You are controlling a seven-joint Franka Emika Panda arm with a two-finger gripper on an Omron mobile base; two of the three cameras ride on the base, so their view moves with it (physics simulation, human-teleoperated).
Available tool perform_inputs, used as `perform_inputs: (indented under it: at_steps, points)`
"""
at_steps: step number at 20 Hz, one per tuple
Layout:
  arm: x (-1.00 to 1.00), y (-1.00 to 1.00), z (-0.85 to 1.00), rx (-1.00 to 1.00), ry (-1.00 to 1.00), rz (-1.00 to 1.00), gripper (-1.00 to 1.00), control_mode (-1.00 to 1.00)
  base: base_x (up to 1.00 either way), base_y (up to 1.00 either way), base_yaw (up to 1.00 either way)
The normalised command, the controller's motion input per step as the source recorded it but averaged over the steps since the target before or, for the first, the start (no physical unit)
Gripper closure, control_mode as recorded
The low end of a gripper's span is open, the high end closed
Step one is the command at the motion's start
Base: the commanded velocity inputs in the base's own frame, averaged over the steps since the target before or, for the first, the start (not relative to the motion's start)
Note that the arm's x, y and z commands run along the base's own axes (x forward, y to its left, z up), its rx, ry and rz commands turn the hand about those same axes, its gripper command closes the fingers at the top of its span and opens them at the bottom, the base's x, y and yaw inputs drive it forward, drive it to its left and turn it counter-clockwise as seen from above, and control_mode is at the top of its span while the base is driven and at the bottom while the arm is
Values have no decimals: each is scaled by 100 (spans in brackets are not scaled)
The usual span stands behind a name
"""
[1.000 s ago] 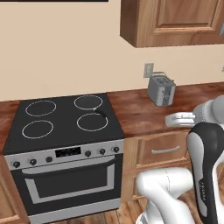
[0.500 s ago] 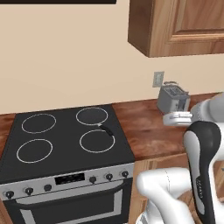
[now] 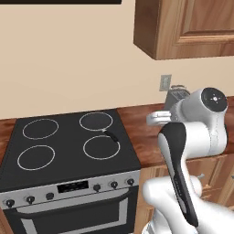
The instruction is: Move the pot and pan from the stove into the sink.
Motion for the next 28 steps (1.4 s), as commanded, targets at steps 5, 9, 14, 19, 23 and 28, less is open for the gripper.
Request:
perform_inputs:
  at_steps: [5, 9, 14, 19, 23, 28]
  points:
    - [14, 14, -7, -4, 0, -1, -100, -100, 0, 0, 0]
    - [0, 0, 0, 0, -1, 0, -100, -100, 0, 0, 0]
    - [6, 1, -31, 2, 8, 5, -100, -100, 0, 0, 0]
    - [23, 9, -32, 1, 8, 8, -100, -100, 0, 0, 0]
    - [32, 17, -26, 0, 7, 7, -100, -100, 0, 0, 0]
    - [47, 32, -24, 0, 4, 2, -100, -100, 0, 0, 0]
